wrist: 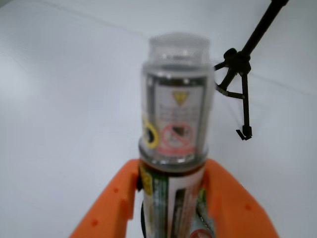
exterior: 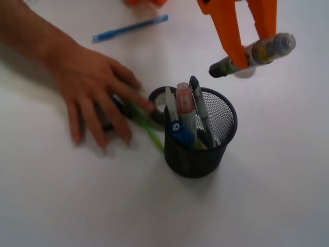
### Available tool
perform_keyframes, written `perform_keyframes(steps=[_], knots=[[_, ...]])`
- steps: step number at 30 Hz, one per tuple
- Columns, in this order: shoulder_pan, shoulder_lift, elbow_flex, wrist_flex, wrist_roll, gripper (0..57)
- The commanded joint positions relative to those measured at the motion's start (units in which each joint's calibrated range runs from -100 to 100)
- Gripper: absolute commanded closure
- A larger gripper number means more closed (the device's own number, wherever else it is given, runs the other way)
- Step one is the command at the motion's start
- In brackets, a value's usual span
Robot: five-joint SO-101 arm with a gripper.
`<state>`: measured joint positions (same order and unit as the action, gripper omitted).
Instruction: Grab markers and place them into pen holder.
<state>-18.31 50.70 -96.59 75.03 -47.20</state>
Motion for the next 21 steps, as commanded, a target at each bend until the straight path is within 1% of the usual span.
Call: perform_keyframes(steps=[1, 3, 8, 13, 14, 15, 17, 19, 20, 21], knots=[[0.7, 0.9, -2.5, -3.4, 2.2, 57.2], [0.9, 3.8, -2.6, -9.1, 3.7, 57.2], [1.3, 10.0, -2.6, -21.1, 2.7, 57.2], [1.5, 12.0, -2.7, -23.3, 0.6, 56.9], [1.5, 12.0, -2.7, -23.4, 0.5, 55.2], [1.5, 12.0, -2.7, -23.4, 0.2, 52.0], [1.5, 12.0, -2.7, -23.4, -0.1, 42.8], [1.5, 12.0, -2.7, -23.3, -0.1, 35.7], [1.5, 12.0, -2.7, -23.3, -0.1, 34.1], [1.5, 11.9, -2.7, -23.2, -0.1, 33.8]])
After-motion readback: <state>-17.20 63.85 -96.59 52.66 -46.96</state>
